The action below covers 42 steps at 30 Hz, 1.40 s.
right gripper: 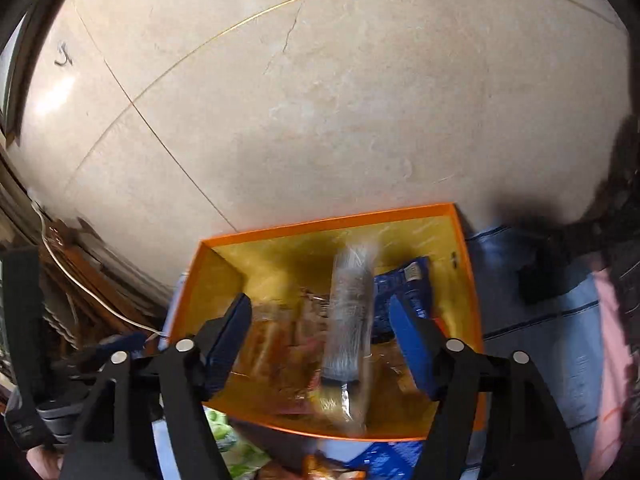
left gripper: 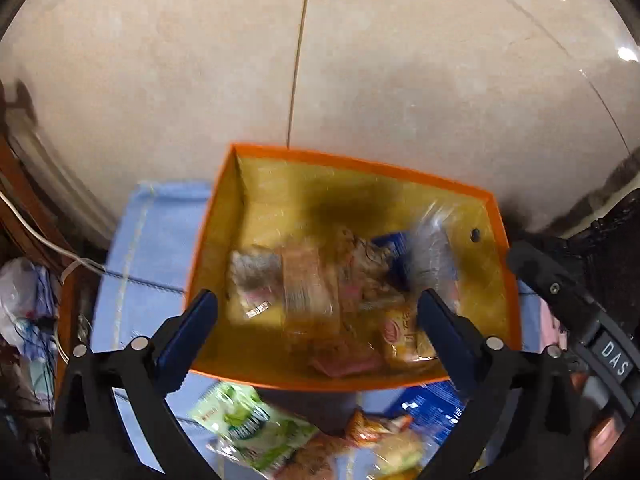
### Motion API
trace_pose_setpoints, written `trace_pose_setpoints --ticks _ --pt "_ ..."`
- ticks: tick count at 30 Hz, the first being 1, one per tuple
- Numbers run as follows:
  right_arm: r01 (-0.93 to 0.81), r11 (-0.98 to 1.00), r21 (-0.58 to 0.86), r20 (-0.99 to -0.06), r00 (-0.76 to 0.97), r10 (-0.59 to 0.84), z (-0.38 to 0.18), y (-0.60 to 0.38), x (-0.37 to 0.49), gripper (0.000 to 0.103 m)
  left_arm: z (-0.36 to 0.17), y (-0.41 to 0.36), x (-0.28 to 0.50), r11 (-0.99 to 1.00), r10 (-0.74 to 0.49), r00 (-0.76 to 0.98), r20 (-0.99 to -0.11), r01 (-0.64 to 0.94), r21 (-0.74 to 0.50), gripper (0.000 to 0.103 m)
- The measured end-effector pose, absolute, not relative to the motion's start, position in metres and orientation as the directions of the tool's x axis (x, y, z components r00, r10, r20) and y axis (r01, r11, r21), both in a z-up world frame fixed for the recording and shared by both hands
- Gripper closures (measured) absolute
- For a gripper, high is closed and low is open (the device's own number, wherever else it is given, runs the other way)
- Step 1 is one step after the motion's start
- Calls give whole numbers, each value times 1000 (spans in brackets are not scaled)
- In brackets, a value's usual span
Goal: Organize snacks
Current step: 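Lower the wafer pack and bottle into the orange box and open both tools, then grasp the red round-cookie pack with the left tool and lift it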
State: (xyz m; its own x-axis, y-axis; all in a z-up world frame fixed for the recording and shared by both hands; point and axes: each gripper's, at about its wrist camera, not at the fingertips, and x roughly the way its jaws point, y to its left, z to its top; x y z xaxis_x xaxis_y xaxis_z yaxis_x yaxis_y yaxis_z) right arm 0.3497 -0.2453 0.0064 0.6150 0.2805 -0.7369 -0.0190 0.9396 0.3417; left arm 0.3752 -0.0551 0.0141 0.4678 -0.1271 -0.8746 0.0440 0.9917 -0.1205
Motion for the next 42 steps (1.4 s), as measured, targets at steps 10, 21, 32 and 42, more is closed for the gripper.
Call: trace_pose_setpoints --ticks 10,21,32,42 --pt "-57 933 355 -755 572 321 -23 -265 231 16 1 -37 275 988 -117 436 -892 143 -59 5" --pt "58 937 344 -874 384 298 -101 -285 85 13 -83 -36 114 980 -104 186 -977 187 -69 5" --pt "45 927 372 -872 359 333 -106 -278 31 13 -115 -53 67 982 -105 130 -986 169 -82 5" --pt "40 922 386 -874 335 351 -107 -286 11 13 -155 -64 61 987 -55 70 -996 152 -43 5"
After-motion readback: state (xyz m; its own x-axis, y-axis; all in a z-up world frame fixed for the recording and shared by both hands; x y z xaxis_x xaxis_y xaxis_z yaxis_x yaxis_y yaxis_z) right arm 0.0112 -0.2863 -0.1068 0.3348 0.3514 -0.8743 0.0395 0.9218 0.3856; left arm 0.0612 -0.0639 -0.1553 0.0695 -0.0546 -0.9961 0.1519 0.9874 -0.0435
